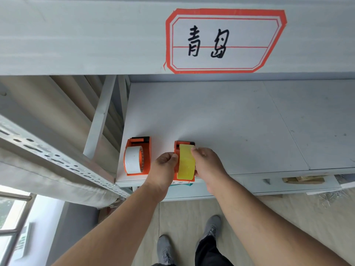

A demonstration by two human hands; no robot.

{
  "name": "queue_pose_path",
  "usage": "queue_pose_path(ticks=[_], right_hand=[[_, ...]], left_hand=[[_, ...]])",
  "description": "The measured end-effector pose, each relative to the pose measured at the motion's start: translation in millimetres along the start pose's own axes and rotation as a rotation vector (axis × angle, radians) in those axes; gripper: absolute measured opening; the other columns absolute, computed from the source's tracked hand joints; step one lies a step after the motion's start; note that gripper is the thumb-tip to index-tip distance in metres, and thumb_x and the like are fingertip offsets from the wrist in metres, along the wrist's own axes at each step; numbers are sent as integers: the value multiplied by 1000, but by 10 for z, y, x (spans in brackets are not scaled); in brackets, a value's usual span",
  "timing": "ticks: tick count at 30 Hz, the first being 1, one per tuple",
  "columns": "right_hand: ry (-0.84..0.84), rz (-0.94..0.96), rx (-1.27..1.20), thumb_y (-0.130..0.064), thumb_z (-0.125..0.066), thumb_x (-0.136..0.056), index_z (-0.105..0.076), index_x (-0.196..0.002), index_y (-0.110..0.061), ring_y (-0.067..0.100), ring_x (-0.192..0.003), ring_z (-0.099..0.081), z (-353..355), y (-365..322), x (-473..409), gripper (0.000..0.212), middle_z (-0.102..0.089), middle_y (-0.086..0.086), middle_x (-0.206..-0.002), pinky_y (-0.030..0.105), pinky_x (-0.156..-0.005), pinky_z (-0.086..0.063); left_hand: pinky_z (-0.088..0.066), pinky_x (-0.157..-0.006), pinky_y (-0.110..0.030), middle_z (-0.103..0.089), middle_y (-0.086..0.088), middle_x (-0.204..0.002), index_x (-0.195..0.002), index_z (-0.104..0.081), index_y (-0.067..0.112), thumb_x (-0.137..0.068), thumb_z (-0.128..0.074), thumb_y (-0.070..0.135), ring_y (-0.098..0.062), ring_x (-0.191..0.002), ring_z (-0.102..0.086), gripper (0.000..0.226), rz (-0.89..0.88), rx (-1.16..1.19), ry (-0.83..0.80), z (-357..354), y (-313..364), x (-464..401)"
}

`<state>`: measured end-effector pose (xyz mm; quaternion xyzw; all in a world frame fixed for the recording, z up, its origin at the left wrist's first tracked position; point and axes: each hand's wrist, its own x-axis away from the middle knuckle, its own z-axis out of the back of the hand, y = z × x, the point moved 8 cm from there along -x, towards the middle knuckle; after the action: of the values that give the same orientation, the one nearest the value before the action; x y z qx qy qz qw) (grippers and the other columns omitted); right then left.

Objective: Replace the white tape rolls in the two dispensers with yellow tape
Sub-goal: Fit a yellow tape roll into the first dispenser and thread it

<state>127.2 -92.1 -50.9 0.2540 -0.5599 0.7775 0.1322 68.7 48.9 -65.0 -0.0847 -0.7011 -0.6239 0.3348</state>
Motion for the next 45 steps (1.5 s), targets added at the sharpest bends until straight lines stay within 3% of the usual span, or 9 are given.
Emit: queue_pose_path(ticks=[2, 7, 11, 19, 23, 26, 30, 37, 45], right_hand=[[10, 84, 5, -35, -52, -101, -60, -111, -27, 28, -99, -74, 22, -29, 71, 15, -73, 7, -112, 54, -91, -62], [-63, 148, 100, -25, -50, -80, -68, -118, -31, 22, -93, -73, -63, 70, 200, 43, -78, -5, -98, 40, -83, -58], [-57, 156, 125, -6, -61, -93, -67, -124, -23, 12, -96, -75, -73, 180, 203, 36, -78, -7, -105, 29, -86, -59], [11, 172, -60, -18, -67, -100, -77, -96, -26, 12, -84, -75, 23, 106, 126, 14, -80, -8, -90, 34, -84, -62], [52, 139, -118, -27, -73, -97, -70, -89, -34, 14, -90, -75, 36, 85, 72, 11, -78, -5, -93, 43, -89, -64], [82, 140, -103, -32, -75, -94, -72, -89, -32, 18, -94, -77, 20, 70, 60, 6, -79, -3, -96, 48, -91, -63], [75, 141, -28, -47, -68, -90, -76, -83, -28, 22, -90, -79, 55, 75, 35, 22, -82, -2, -92, 51, -86, -64], [10, 364, 416, -33, -67, -95, -67, -132, -24, 12, -107, -66, 150, -328, -117, 38, -67, -5, -124, 31, -98, -52], [-70, 413, 605, -33, -63, -96, -77, -90, -19, 20, -89, -67, 1, -509, -331, 20, -74, -4, -90, 36, -81, -56]], left_hand=[[-59, -93, -39, -77, -19, -108, -106, -72, 12, -112, -47, 21, -31, -98, -70, 28, 6, 24, 0, 5, -19, -11], [-56, -103, -48, -75, -26, -112, -110, -70, 5, -111, -48, 21, -31, -97, -69, 28, 15, 79, -9, 3, -52, -54], [-59, -94, -41, -77, -21, -108, -110, -70, 7, -112, -46, 22, -29, -96, -71, 28, 10, 71, -21, 1, -52, -68], [-54, -61, -23, -70, -6, -79, -97, -67, 10, -110, -47, 12, -15, -67, -65, 24, -10, 109, -50, -10, -87, -51], [-52, -74, -32, -70, -4, -80, -99, -67, 12, -111, -45, 21, -19, -75, -64, 27, -15, 130, -46, -7, -97, -46], [-57, -89, -36, -77, -7, -104, -119, -66, 18, -107, -50, 49, -21, -95, -74, 37, -13, 62, -114, -60, -93, -24], [-58, -77, -27, -78, -9, -110, -126, -60, 9, -104, -64, 34, -16, -88, -77, 33, -65, -76, -151, -90, -53, -25], [-58, -103, -51, -81, -6, -109, -119, -61, 15, -98, -70, 43, -28, -105, -77, 36, -108, -139, -141, -76, -73, -50], [-59, -89, -34, -79, -7, -111, -116, -61, 16, -100, -68, 40, -24, -102, -76, 30, -100, -163, -168, -45, -124, -27]])
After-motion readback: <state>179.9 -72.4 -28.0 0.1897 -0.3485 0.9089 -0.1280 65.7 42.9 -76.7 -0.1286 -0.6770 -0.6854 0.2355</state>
